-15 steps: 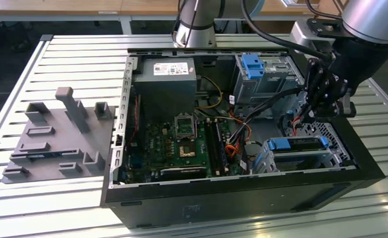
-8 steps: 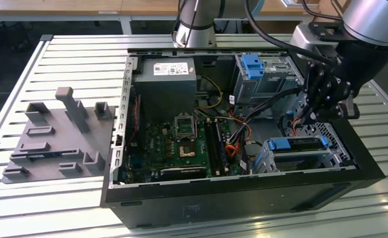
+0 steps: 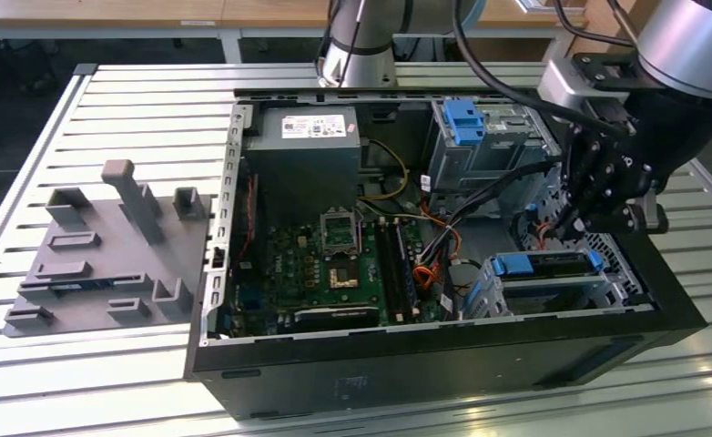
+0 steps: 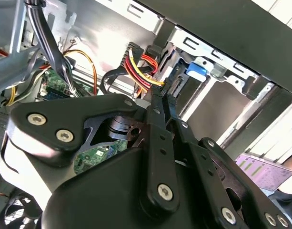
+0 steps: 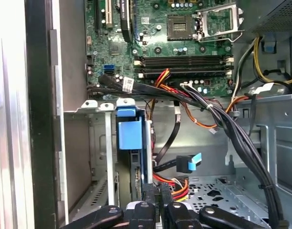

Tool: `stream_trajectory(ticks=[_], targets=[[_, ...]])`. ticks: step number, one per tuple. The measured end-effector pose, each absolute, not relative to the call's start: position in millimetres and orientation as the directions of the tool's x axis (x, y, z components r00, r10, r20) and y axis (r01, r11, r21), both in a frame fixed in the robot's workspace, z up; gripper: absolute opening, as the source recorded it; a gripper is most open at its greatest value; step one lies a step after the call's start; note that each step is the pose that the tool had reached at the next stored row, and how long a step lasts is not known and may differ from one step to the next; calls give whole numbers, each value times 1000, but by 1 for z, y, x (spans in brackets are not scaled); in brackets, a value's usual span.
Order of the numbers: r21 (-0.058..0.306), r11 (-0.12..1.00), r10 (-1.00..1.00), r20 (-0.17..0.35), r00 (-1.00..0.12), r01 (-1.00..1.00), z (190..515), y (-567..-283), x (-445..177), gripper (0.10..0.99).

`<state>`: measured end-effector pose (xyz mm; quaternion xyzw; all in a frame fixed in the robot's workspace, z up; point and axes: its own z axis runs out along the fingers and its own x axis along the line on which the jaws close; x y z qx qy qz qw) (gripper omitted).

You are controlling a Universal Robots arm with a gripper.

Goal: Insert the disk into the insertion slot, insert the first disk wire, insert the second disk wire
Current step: 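Insert the first disk wire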

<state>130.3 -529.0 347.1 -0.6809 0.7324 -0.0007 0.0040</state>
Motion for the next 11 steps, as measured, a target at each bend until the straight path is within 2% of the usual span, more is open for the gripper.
stream_trajectory(ticks=[7, 11], targets=[[-9, 65, -998, -5, -65, -998, 346, -536, 130, 165], [-25, 55, -998, -6, -55, -998, 345, -537, 129, 165]])
